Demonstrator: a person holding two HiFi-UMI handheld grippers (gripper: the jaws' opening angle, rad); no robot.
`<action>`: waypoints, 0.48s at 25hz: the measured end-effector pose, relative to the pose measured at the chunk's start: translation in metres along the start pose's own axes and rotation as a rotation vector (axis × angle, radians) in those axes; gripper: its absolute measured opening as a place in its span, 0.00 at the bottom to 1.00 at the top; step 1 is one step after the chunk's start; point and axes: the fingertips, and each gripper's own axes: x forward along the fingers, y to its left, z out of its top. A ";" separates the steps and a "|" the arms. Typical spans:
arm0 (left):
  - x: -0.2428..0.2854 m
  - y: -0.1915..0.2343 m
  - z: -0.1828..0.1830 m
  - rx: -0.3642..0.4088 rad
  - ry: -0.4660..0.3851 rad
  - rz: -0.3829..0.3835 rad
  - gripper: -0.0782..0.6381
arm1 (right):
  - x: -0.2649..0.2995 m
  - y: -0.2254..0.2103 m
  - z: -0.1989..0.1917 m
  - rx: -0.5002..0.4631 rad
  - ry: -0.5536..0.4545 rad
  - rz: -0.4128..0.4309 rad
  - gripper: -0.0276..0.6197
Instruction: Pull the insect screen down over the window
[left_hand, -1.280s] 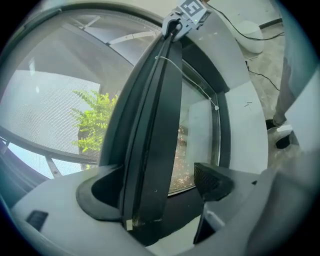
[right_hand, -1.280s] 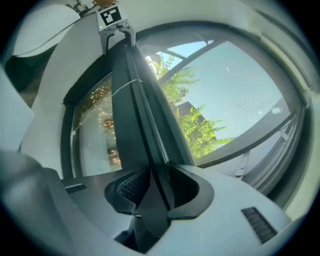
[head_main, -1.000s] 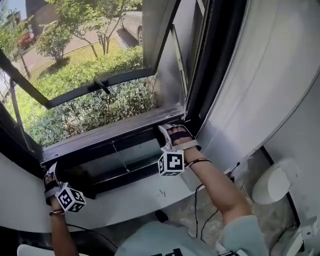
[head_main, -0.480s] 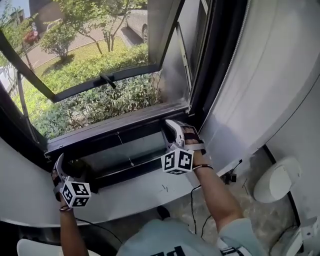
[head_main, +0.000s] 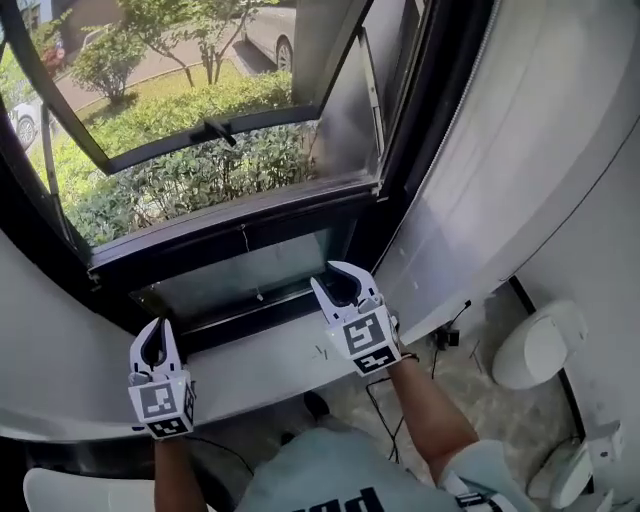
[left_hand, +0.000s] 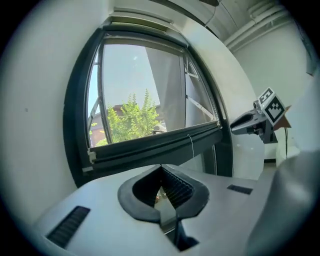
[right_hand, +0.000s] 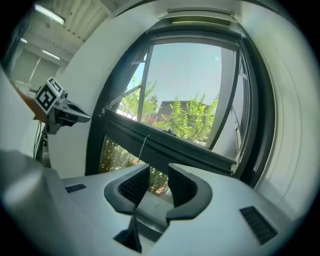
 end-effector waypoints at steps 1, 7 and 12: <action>-0.007 -0.001 -0.003 -0.014 -0.008 0.004 0.13 | -0.005 0.011 -0.004 0.026 0.015 0.017 0.22; -0.034 -0.013 -0.015 -0.081 -0.003 0.018 0.13 | -0.036 0.036 -0.002 0.131 0.016 0.061 0.20; -0.055 -0.017 -0.017 -0.084 -0.001 0.033 0.13 | -0.063 0.045 0.012 0.207 -0.036 0.092 0.20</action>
